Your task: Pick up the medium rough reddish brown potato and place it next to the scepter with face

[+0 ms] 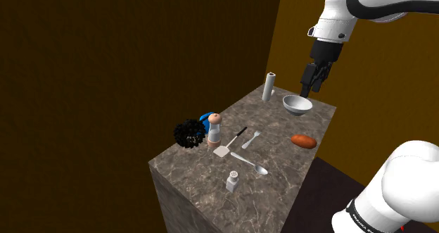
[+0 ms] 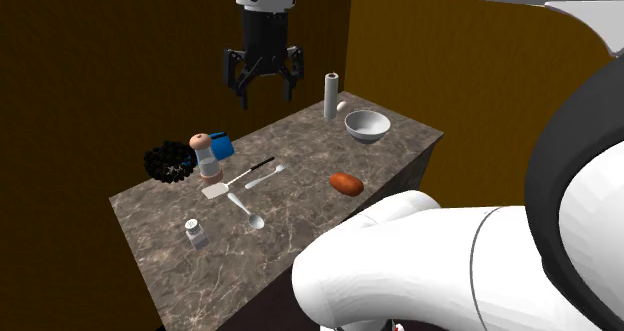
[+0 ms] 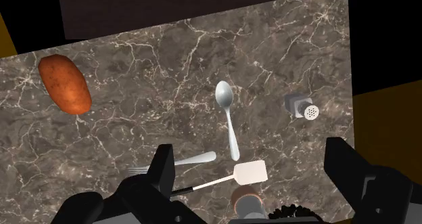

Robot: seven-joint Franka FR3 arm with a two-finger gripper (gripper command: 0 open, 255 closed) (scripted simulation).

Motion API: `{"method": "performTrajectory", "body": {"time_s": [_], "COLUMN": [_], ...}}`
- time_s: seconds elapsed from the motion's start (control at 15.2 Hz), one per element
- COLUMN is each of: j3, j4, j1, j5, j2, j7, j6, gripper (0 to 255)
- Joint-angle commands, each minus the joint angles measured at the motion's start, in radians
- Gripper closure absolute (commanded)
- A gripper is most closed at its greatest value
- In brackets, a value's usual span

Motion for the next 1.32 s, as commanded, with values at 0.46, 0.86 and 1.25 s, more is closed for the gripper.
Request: {"method": "performTrajectory", "body": {"time_s": [0.46, 0.86, 1.25], "j3": [-0.077, -0.165, -0.278], "j4": [-0.245, -0.412, -0.531], "j1": [-0.04, -0.093, -0.156], "j5": [-0.096, -0.194, -0.302], "j2": [-0.089, -0.104, -0.033], "j7": [-0.128, -0.241, -0.358], "j6": [0.188, 0.375, 0.603], "gripper": [0, 0, 0]}}
